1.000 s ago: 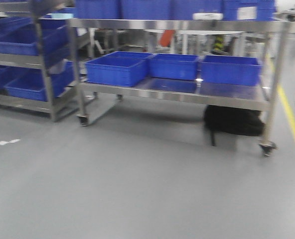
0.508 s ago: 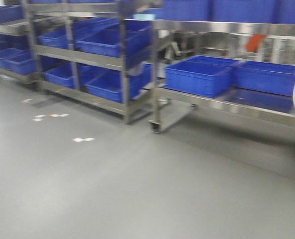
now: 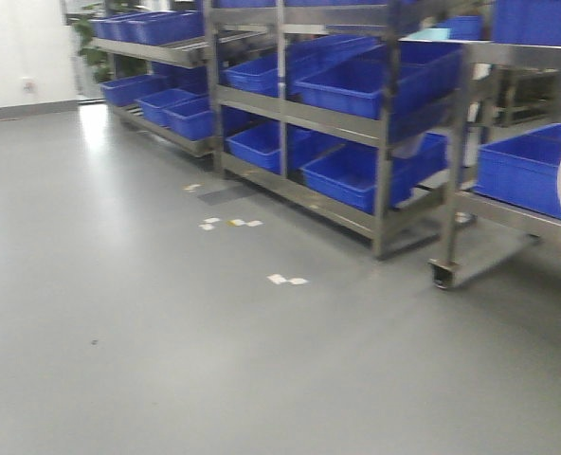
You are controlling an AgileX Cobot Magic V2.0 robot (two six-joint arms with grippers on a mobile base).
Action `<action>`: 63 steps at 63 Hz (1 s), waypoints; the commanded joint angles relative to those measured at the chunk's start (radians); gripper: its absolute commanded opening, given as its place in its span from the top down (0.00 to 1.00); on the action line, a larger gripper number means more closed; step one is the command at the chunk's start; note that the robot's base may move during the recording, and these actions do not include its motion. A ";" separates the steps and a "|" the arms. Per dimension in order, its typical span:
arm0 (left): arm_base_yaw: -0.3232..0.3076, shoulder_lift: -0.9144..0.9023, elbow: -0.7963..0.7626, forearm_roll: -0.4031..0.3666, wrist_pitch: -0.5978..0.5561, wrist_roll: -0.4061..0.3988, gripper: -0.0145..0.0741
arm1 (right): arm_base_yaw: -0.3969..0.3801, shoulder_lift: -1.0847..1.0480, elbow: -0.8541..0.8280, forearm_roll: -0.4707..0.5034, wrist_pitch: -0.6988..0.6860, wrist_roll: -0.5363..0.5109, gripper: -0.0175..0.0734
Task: Move white bin to right shelf second layer
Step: 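Drive toward the windows holding the bin in the right gripper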
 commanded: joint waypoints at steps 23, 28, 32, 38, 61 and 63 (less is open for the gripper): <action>-0.007 -0.020 0.029 -0.008 -0.081 -0.005 0.74 | -0.007 -0.002 -0.032 -0.006 -0.084 -0.003 0.75; -0.007 -0.020 0.029 -0.008 -0.081 -0.005 0.74 | -0.007 -0.002 -0.032 -0.006 -0.084 -0.003 0.75; -0.007 -0.020 0.029 -0.008 -0.081 -0.005 0.74 | -0.007 -0.002 -0.032 -0.006 -0.084 -0.003 0.75; -0.007 -0.020 0.029 -0.008 -0.081 -0.005 0.74 | -0.007 -0.002 -0.032 -0.006 -0.084 -0.003 0.75; -0.007 -0.020 0.029 -0.008 -0.081 -0.005 0.74 | -0.007 -0.002 -0.032 -0.006 -0.084 -0.003 0.75; -0.007 -0.020 0.029 -0.008 -0.081 -0.005 0.74 | -0.007 -0.002 -0.032 -0.006 -0.084 -0.003 0.75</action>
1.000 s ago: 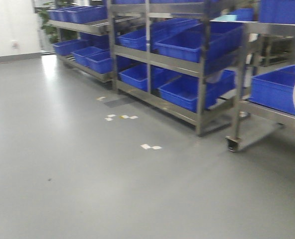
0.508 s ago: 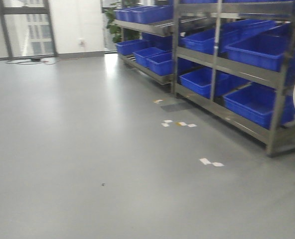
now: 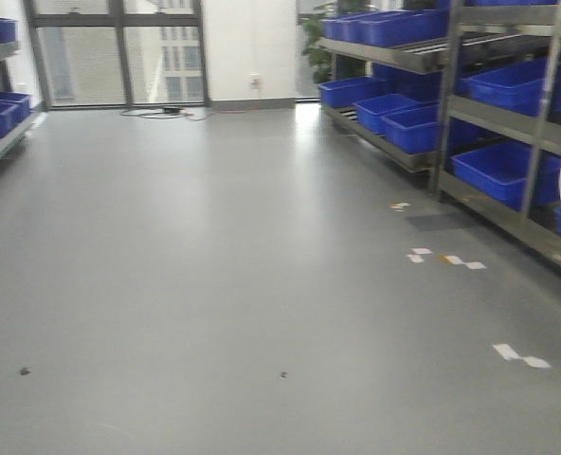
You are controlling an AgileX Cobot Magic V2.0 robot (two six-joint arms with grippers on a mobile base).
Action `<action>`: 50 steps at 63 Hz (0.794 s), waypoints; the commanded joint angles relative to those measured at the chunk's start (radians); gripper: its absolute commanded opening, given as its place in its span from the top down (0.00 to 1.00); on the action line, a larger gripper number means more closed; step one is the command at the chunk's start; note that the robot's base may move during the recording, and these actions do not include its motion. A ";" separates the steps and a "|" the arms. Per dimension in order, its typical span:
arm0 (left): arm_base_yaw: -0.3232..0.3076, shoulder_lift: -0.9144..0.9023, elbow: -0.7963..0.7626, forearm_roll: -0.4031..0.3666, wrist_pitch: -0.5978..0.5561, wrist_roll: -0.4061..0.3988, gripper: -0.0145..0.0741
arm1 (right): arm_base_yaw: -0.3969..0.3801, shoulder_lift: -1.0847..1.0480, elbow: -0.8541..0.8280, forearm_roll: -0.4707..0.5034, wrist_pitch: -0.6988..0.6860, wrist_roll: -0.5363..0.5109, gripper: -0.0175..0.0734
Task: Move white bin to right shelf second layer
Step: 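Drive toward the windows holding the bin in the right gripper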
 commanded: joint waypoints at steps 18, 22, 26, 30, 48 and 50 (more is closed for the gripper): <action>-0.007 -0.020 0.029 -0.008 -0.081 -0.005 0.74 | -0.007 -0.002 -0.032 -0.006 -0.086 -0.003 0.75; -0.007 -0.020 0.029 -0.008 -0.081 -0.005 0.74 | -0.007 -0.002 -0.032 -0.006 -0.086 -0.003 0.75; -0.007 -0.020 0.029 -0.008 -0.081 -0.005 0.74 | -0.007 -0.002 -0.032 -0.006 -0.086 -0.003 0.75; -0.007 -0.020 0.029 -0.008 -0.081 -0.005 0.74 | -0.007 -0.002 -0.032 -0.006 -0.086 -0.003 0.75; -0.007 -0.020 0.029 -0.008 -0.081 -0.005 0.74 | -0.007 -0.002 -0.032 -0.006 -0.086 -0.003 0.75; -0.007 -0.020 0.029 -0.008 -0.081 -0.005 0.74 | -0.007 -0.002 -0.032 -0.006 -0.086 -0.003 0.75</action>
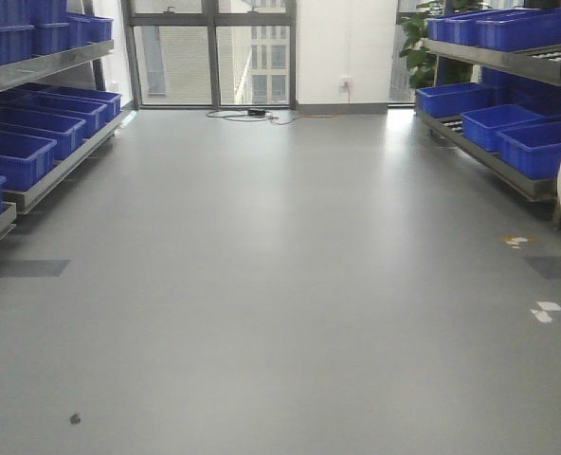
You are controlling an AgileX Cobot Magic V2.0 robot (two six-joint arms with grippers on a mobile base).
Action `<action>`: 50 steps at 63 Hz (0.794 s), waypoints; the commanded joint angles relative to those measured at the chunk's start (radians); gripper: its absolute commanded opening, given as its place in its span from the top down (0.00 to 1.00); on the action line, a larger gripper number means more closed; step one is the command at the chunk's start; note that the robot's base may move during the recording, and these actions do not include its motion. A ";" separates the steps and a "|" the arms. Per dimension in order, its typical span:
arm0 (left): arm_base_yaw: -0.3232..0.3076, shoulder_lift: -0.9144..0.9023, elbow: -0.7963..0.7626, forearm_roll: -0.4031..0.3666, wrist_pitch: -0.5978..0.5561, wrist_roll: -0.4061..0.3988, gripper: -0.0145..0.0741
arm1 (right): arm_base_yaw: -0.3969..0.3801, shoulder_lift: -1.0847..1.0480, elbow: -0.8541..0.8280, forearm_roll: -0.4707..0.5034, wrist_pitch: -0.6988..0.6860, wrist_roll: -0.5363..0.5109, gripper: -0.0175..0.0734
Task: Move white bin to right shelf second layer
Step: 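Drive toward the windows holding the bin in the right gripper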
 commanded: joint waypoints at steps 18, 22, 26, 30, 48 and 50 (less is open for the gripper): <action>-0.007 -0.020 0.029 -0.008 -0.081 -0.005 0.74 | -0.007 -0.002 -0.032 -0.006 -0.086 -0.003 0.75; -0.007 -0.020 0.029 -0.008 -0.081 -0.005 0.74 | -0.007 -0.002 -0.032 -0.006 -0.086 -0.003 0.75; -0.007 -0.020 0.029 -0.008 -0.081 -0.005 0.74 | -0.007 -0.002 -0.032 -0.006 -0.086 -0.003 0.75; -0.007 -0.020 0.029 -0.008 -0.081 -0.005 0.74 | -0.007 -0.002 -0.032 -0.006 -0.086 -0.003 0.75; -0.007 -0.020 0.029 -0.008 -0.081 -0.005 0.74 | -0.007 -0.002 -0.032 -0.006 -0.086 -0.003 0.75; -0.007 -0.020 0.029 -0.008 -0.081 -0.005 0.74 | -0.007 -0.002 -0.032 -0.006 -0.086 -0.003 0.75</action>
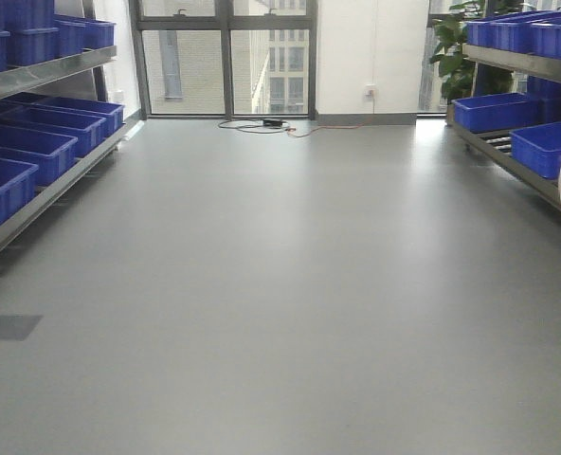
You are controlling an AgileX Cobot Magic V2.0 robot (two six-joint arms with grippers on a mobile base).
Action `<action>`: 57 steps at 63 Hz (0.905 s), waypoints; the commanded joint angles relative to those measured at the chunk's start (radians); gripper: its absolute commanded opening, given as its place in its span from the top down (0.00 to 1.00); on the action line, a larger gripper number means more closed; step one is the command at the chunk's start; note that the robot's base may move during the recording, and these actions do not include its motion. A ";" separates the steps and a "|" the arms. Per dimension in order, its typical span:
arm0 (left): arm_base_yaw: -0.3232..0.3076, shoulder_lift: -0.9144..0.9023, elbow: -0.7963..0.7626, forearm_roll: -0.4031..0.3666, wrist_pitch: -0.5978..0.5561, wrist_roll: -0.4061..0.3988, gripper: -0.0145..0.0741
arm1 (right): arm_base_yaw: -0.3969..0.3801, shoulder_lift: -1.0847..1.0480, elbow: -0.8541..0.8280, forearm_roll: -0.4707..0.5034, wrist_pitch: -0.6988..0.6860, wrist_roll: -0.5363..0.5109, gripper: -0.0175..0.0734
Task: Move white bin to right shelf second layer
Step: 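Drive toward the windows holding the bin in the right gripper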
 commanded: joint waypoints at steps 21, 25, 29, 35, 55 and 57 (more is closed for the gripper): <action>-0.007 -0.020 0.029 -0.008 -0.081 -0.005 0.74 | -0.007 -0.002 -0.032 -0.006 -0.086 -0.003 0.75; -0.007 -0.020 0.029 -0.008 -0.081 -0.005 0.74 | -0.007 -0.002 -0.032 -0.006 -0.086 -0.003 0.75; -0.007 -0.020 0.029 -0.008 -0.081 -0.005 0.74 | -0.007 0.000 -0.032 -0.006 -0.087 -0.003 0.75; -0.007 -0.020 0.029 -0.008 -0.081 -0.005 0.74 | -0.007 0.000 -0.032 -0.006 -0.085 -0.003 0.75; -0.007 -0.020 0.029 -0.008 -0.081 -0.005 0.74 | -0.007 0.002 -0.032 -0.006 -0.086 -0.003 0.75; -0.007 -0.020 0.029 -0.008 -0.081 -0.005 0.74 | -0.007 0.002 -0.032 -0.006 -0.086 -0.003 0.75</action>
